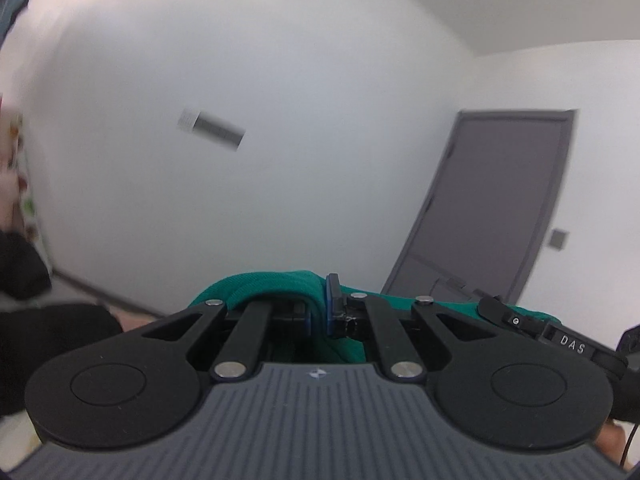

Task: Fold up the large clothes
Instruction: 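Lower the held hoodie onto the bed with both grippers and open them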

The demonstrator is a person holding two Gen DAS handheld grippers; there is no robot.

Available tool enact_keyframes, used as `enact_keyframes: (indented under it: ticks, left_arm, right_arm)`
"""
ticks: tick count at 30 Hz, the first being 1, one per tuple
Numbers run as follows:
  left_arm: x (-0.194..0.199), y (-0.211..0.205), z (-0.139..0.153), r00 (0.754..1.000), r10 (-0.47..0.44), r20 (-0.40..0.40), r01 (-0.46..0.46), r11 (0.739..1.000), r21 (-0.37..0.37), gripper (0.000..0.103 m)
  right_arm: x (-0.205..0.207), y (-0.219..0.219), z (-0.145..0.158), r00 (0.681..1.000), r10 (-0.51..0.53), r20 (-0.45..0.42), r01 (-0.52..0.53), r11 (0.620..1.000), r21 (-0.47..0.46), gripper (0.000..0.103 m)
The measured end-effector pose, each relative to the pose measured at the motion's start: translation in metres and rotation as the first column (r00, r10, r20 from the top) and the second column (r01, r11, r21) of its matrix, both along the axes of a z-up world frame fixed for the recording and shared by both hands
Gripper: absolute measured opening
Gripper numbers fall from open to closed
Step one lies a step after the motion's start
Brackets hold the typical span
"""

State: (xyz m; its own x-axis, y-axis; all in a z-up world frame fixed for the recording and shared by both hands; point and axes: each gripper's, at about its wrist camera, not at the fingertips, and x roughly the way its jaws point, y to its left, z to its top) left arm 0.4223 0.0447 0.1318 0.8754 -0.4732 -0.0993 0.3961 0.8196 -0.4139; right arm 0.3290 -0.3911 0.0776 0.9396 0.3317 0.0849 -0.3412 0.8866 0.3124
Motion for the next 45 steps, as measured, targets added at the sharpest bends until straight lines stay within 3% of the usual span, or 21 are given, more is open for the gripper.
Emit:
enact_keyframes:
  ticks: [5, 9, 14, 21, 25, 30, 33, 35, 36, 37, 45]
  left_arm:
    - [0.146, 0.003, -0.113, 0.985, -0.036, -0.171, 0.029, 0.999, -0.043, 0.008]
    - [0.229, -0.005, -0.213, 0.96, -0.035, -0.276, 0.049, 0.998, 0.042, 0.008]
    - [0.281, -0.013, -0.299, 0.931, -0.003, -0.364, 0.057, 0.989, 0.136, 0.008]
    - [0.298, -0.008, -0.359, 0.902, 0.018, -0.432, 0.067, 0.981, 0.181, 0.008]
    - [0.304, -0.016, -0.365, 0.893, 0.033, -0.449, 0.063, 0.979, 0.196, 0.008]
    - [0.293, -0.022, -0.35, 0.905, 0.043, -0.424, 0.051, 0.977, 0.209, 0.008]
    - [0.275, -0.021, -0.331, 0.911, 0.052, -0.41, 0.047, 0.973, 0.228, 0.03]
    - [0.256, -0.022, -0.315, 0.921, 0.067, -0.384, 0.034, 0.967, 0.251, 0.05]
    - [0.245, -0.023, -0.307, 0.928, 0.079, -0.365, 0.025, 0.962, 0.272, 0.05]
    - [0.234, -0.025, -0.3, 0.934, 0.088, -0.347, 0.02, 0.955, 0.295, 0.05]
    - [0.105, -0.032, -0.238, 0.959, 0.116, -0.257, -0.005, 0.917, 0.398, 0.05]
  right_arm:
    - [0.139, -0.008, -0.1, 0.992, -0.055, -0.11, 0.056, 0.998, -0.002, 0.017]
    - [0.223, 0.005, -0.19, 0.971, -0.09, -0.221, 0.078, 0.995, -0.065, 0.017]
    - [0.261, 0.019, -0.283, 0.942, -0.118, -0.313, 0.072, 0.985, -0.155, 0.017]
    - [0.285, 0.027, -0.324, 0.914, -0.114, -0.389, 0.067, 0.989, -0.133, 0.019]
    - [0.292, 0.03, -0.334, 0.896, -0.112, -0.43, 0.061, 0.989, -0.131, 0.02]
    - [0.295, 0.026, -0.336, 0.884, -0.104, -0.456, 0.052, 0.991, -0.126, 0.021]
    - [0.286, 0.026, -0.328, 0.889, -0.102, -0.446, 0.047, 0.99, -0.133, 0.026]
    - [0.278, 0.028, -0.319, 0.892, -0.098, -0.441, 0.048, 0.991, -0.123, 0.039]
    - [0.27, 0.027, -0.314, 0.899, -0.09, -0.429, 0.043, 0.992, -0.117, 0.055]
    - [0.26, 0.028, -0.308, 0.908, -0.082, -0.41, 0.036, 0.992, -0.117, 0.063]
    - [0.144, 0.026, -0.245, 0.947, -0.058, -0.317, 0.016, 0.991, -0.135, 0.063]
